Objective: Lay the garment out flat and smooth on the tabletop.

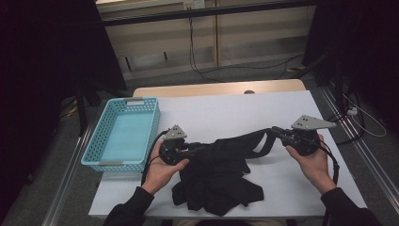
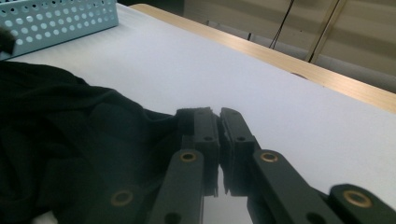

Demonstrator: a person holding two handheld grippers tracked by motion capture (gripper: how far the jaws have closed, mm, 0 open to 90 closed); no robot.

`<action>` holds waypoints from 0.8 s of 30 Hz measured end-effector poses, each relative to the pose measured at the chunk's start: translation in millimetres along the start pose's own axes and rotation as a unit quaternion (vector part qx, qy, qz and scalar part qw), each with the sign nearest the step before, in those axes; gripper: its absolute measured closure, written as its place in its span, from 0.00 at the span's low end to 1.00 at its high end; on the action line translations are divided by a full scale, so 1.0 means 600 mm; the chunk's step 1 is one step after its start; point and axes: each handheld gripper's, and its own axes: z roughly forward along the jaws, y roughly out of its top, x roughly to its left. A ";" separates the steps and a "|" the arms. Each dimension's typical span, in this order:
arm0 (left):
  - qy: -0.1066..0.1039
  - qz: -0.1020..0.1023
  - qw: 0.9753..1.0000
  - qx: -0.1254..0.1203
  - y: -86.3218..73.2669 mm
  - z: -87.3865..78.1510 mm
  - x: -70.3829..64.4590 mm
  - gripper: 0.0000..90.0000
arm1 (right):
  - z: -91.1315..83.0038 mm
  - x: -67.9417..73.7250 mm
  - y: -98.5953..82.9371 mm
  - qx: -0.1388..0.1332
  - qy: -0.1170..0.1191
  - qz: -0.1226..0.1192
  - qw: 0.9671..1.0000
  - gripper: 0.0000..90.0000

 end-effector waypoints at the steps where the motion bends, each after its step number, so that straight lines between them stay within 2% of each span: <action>1: -0.001 0.002 1.000 0.001 0.003 0.005 0.002 0.76 | 0.000 0.002 -0.001 0.001 0.001 -0.001 1.000 0.96; 4: -0.002 0.005 1.000 0.011 0.013 0.027 0.008 0.75 | 0.002 0.005 -0.002 0.002 0.004 -0.002 1.000 0.96; 8: -0.002 -0.006 0.999 0.037 0.024 0.069 0.019 0.71 | 0.005 0.008 -0.002 0.002 0.008 -0.004 1.000 0.96; 10: -0.005 -0.016 0.999 0.051 0.027 0.090 0.026 0.68 | 0.006 0.009 -0.003 0.003 0.009 -0.005 1.000 0.96; 13: 0.010 -0.013 0.997 0.081 0.023 0.112 0.028 0.66 | 0.006 0.009 -0.003 0.003 0.010 -0.003 1.000 0.96; 14: 0.006 -0.012 0.996 0.090 0.019 0.116 0.028 0.66 | 0.006 0.009 -0.004 0.003 0.010 -0.003 1.000 0.96; 16: -0.003 -0.009 0.995 0.100 0.012 0.118 0.025 0.71 | 0.005 0.009 -0.004 0.002 0.010 -0.004 1.000 0.96; 18: -0.008 -0.005 0.994 0.106 0.008 0.115 0.023 0.83 | 0.004 0.008 -0.004 0.001 0.010 -0.002 1.000 0.96; 21: -0.012 -0.001 0.995 0.094 0.011 0.108 0.020 0.94 | 0.004 0.007 -0.003 0.001 0.008 -0.002 1.000 0.96; 23: -0.007 -0.004 0.997 0.074 0.016 0.099 0.020 0.95 | 0.003 0.007 -0.001 -0.001 0.007 -0.003 1.000 0.96; 24: -0.007 -0.012 0.998 0.063 0.019 0.093 0.022 0.95 | 0.002 0.006 0.000 -0.002 0.006 -0.003 1.000 0.96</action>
